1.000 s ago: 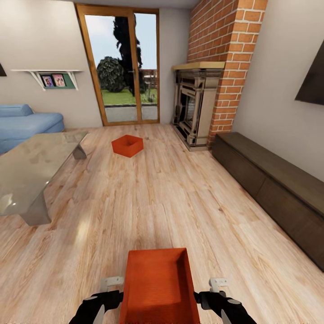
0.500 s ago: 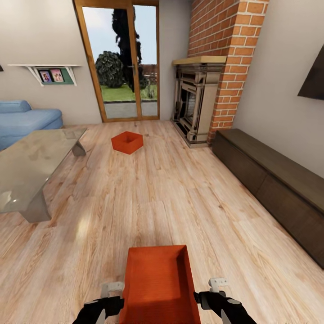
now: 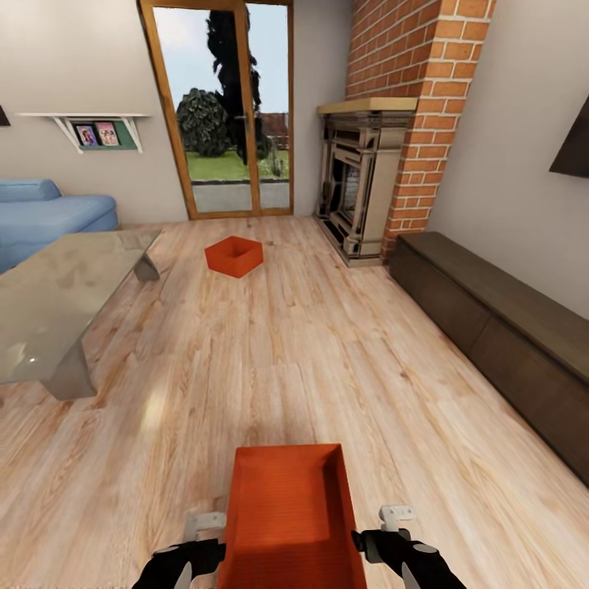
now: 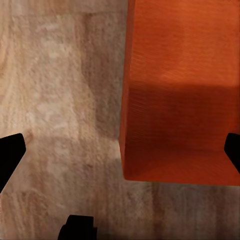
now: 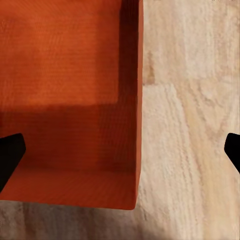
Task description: Move the two storage containers from the living room to the garage. In the garage, place one container on the floor and stack the other container on top of it (either order is fine).
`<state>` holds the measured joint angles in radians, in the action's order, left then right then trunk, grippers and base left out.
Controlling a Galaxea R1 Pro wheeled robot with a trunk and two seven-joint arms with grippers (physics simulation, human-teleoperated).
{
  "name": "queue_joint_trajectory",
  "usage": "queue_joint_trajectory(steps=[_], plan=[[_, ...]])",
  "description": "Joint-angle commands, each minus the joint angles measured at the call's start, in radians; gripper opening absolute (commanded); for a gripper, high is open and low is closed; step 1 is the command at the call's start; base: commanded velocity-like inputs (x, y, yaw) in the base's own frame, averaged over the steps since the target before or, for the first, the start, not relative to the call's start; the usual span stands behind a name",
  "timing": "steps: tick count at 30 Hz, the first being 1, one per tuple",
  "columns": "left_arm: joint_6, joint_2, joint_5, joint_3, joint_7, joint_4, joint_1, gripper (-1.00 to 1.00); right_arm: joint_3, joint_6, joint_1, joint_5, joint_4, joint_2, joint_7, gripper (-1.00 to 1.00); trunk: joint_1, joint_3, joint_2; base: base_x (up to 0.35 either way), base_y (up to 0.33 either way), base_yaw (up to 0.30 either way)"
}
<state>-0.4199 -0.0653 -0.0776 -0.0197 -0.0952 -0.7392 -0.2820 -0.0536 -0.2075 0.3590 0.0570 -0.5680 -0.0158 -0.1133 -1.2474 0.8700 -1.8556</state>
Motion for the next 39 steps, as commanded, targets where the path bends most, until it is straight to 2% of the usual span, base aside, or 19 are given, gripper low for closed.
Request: queue_joint_trajectory(steps=[1, 22, 35, 39], plan=[[-0.005, -0.001, -0.008, -0.002, -0.005, -0.002, 0.0, 1.0, -0.002, -0.006, 0.0, 0.006, -0.002, 0.0, 0.0, 1.0, 0.0, 0.001, 0.0, 0.0, 0.0, 0.141], [-0.001, -0.006, -0.01, -0.002, -0.004, -0.002, 0.0, 1.0, -0.002, -0.006, 0.0, 0.006, -0.002, 0.0, 0.0, 1.0, 0.0, 0.001, 0.0, 0.0, 0.0, 0.013], [-0.001, -0.003, -0.007, -0.001, -0.007, -0.038, -0.003, 1.0, -0.001, -0.005, 0.0, 0.006, -0.002, 0.0, 0.0, 1.0, 0.0, 0.001, 0.0, 0.0, 0.0, 0.0], [0.005, -0.003, -0.007, -0.001, -0.006, -0.04, -0.003, 1.0, 0.0, -0.004, 0.0, 0.006, -0.002, 0.001, 0.0, 1.0, -0.015, 0.013, -0.028, 0.0, 0.0, 0.0]])
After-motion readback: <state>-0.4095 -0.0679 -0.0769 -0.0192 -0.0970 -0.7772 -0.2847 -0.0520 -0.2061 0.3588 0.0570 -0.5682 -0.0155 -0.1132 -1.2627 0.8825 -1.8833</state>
